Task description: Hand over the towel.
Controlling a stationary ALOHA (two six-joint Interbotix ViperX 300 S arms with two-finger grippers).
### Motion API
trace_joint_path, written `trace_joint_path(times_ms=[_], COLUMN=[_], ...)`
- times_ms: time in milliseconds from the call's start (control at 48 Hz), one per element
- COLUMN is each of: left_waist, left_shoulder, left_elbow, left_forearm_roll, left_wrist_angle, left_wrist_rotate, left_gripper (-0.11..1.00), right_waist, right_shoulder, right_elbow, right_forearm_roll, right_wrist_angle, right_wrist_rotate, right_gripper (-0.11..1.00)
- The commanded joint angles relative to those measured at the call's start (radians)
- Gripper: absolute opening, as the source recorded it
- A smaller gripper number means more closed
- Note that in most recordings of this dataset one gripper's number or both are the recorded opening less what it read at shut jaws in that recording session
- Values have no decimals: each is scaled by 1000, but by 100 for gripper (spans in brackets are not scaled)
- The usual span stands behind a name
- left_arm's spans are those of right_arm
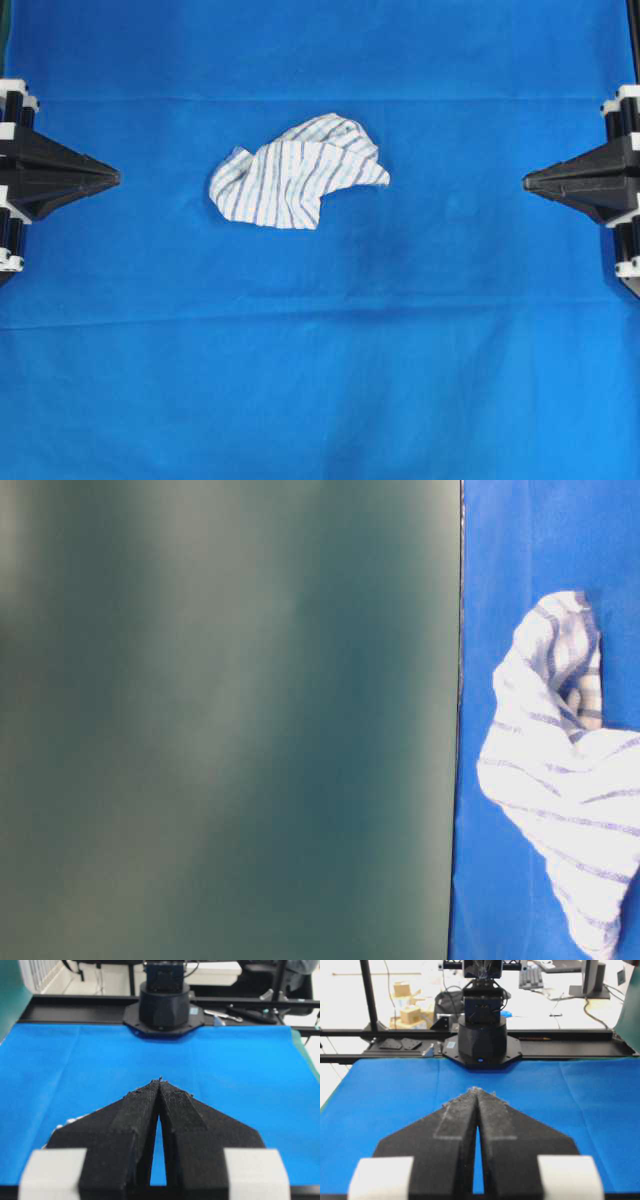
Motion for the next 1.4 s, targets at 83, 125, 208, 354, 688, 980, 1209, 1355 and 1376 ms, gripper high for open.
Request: trace_joint_path(times_ms=[83,125,208,354,688,980,1209,1355,1376], left_waist=[0,5,25,80,187,216,235,258,261], left_shoulder=[12,18,40,107,360,712,948,1060,1072], left_elbow=[-20,-20,-28,-55,-161,-275,-382,-417,-419], left_forearm_roll=[-28,-28,-29,-29,-32,-32,-32,-32,-32], left_wrist_angle=[-26,-37,-64,-87,-92,-83,-32,-3,-2], left_wrist_rotate=[-11,-11,-11,-11,-12,-12,-14,-14,-14], left_gripper=[0,0,0,0,32,92,92,92,92], right_waist=[2,2,2,2,2,2,0,2,2], right_shoulder=[8,8,8,11,21,43,63,78,81], right_elbow=[-38,-38,-38,-38,-40,-37,-37,-35,-35], right_forearm_roll=[2,2,2,0,2,2,2,2,2], right_wrist_angle=[-11,-11,-9,-9,-8,-2,-6,-8,-9], right_wrist_rotate=[8,8,8,8,14,15,15,15,15], right_gripper=[0,0,0,0,0,0,0,0,0])
